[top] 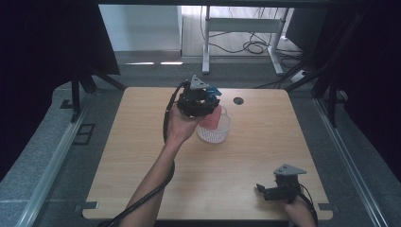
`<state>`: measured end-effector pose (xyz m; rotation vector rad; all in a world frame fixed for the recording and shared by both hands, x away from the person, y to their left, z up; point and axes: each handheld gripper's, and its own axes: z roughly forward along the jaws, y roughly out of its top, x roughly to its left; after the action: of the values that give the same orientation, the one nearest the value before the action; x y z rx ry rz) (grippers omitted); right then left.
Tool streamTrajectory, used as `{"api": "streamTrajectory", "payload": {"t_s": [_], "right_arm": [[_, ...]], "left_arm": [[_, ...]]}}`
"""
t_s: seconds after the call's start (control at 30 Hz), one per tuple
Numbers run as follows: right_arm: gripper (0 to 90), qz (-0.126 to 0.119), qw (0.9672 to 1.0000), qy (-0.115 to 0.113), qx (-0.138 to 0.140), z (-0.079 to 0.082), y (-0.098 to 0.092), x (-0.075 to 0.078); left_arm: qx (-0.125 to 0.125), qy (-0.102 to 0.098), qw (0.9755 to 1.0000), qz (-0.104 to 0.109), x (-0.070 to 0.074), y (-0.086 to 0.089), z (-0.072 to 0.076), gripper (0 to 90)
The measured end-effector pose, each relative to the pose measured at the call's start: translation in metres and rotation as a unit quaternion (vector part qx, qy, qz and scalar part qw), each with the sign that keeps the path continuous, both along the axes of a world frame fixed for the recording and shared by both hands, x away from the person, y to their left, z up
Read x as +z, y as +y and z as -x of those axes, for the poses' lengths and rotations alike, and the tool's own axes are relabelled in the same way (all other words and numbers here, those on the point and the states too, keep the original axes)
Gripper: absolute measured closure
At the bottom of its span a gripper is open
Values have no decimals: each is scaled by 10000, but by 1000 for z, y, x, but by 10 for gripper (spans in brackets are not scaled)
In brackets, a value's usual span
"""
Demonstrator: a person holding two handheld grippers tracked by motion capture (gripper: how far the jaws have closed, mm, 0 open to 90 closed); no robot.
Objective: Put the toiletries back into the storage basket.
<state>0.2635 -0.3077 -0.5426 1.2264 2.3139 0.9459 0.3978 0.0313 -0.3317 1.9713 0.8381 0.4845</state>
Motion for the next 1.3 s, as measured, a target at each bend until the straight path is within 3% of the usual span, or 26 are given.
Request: {"api": "streamTrajectory", "payload": {"t_s": [0.27, 0.6, 1.3], "right_arm": [[0, -11, 10000, 12, 2, 0, 0, 0], [0, -9, 10000, 15, 11, 0, 0, 0], [0, 5, 10000, -3, 41, 0, 0, 0]], "left_arm": [[26, -15, 10000, -31, -5, -12, -11, 530], [225, -3, 9997, -99, -24, -23, -25, 530], [328, 142, 9991, -229, -65, -36, -34, 530]]}}
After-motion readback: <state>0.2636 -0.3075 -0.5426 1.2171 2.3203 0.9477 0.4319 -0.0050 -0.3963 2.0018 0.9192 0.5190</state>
